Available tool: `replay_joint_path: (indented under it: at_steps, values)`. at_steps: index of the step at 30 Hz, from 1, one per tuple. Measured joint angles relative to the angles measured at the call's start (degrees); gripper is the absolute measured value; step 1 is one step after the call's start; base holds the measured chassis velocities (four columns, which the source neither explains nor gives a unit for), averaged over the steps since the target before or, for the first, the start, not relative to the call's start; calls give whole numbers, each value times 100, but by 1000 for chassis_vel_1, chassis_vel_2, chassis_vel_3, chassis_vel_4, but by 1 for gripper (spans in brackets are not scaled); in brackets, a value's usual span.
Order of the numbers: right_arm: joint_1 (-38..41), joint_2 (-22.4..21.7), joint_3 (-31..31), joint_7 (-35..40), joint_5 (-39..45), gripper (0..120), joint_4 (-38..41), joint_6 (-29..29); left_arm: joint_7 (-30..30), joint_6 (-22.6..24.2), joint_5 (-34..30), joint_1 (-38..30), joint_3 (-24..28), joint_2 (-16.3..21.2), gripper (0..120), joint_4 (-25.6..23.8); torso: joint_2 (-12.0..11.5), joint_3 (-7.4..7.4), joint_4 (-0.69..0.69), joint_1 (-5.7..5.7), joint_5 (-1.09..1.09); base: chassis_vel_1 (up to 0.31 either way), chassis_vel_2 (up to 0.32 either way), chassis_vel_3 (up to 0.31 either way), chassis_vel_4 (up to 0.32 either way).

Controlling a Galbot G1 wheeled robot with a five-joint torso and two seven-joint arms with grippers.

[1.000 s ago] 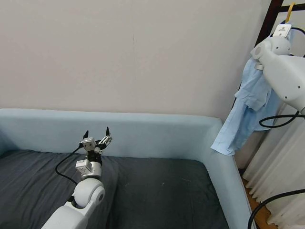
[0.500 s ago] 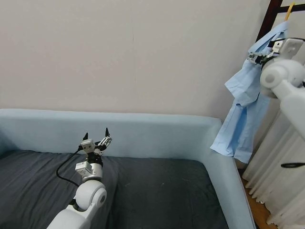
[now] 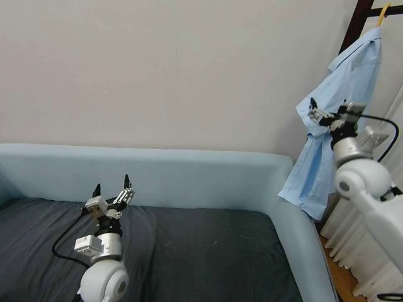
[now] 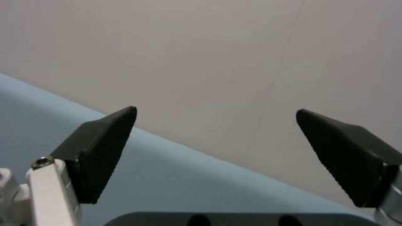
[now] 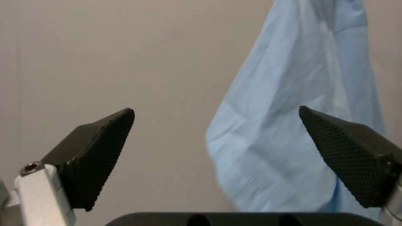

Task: Pick up the clothes from the sofa and hang them on the clothes hanger.

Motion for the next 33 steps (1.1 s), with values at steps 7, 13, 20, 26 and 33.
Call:
replay_joint_path:
  at_steps: [7,13,20,26,33]
  values:
    - [-1778,714,499,-722,-934,100,285,773,779,-422,-116,407,20,-350,100,-95,-1,0,-3,0,3,0,0,0,0]
    - [-2644,1452,873,-1213,-1651,100,301,1222,445,-633,553,506,159,-769,100,50,-1,1,-1,0,2,0,0,0,0]
    - [-3667,2354,1352,-1494,-2731,100,509,1247,389,-911,1450,724,306,-1286,100,313,-1,1,-1,1,1,0,0,0,0]
    - [-4464,2940,1524,-1491,-3625,100,750,830,89,-612,1640,1016,378,-1320,100,268,-1,1,-1,0,1,0,0,0,0]
    - [-4726,3163,1429,-1426,-3739,100,941,508,-385,389,1668,1234,347,-1072,100,-153,0,1,0,0,1,0,0,0,0]
